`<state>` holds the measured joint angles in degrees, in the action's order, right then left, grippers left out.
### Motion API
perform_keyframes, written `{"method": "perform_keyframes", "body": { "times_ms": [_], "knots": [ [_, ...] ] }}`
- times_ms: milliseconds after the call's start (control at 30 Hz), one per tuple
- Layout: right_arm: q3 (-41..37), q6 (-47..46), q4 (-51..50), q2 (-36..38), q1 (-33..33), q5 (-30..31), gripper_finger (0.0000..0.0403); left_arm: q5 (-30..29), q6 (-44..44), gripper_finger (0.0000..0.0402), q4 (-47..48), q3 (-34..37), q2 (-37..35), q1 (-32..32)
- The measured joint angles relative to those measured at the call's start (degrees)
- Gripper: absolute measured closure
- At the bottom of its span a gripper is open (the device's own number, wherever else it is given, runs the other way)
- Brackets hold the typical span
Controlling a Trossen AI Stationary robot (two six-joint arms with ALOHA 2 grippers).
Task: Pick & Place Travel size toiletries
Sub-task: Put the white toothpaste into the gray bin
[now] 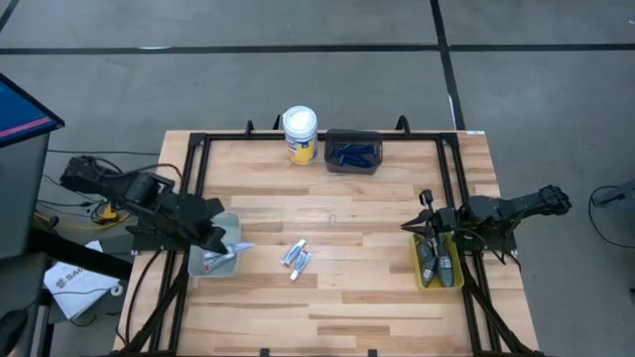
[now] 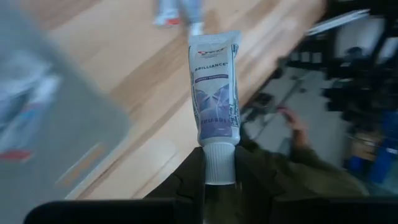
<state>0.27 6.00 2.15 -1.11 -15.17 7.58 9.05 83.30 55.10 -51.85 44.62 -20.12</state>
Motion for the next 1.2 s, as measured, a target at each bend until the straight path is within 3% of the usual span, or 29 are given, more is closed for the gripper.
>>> {"method": "perform_keyframes", "body": {
  "times_ms": [200,500,900,1200],
  "knots": [
    [-0.01,0.0,0.0,-0.01,0.0,-0.01,0.0386,-1.86,0.19,0.0344,17.1,-5.92,0.11,0.0],
    [-0.01,0.0,-0.01,-0.02,-0.01,0.0,0.0386,-1.54,-0.38,0.0344,29.01,-4.16,7.58,0.0],
    [0.01,-0.02,0.0,-0.01,0.0,0.0,0.0386,-4.54,-8.42,0.0312,30.35,-4.16,22.37,-0.06],
    [-0.01,0.0,0.0,-0.01,0.0,0.01,0.0386,-8.81,-11.05,0.0248,30.12,-4.16,25.53,-0.07]
  ]
}}
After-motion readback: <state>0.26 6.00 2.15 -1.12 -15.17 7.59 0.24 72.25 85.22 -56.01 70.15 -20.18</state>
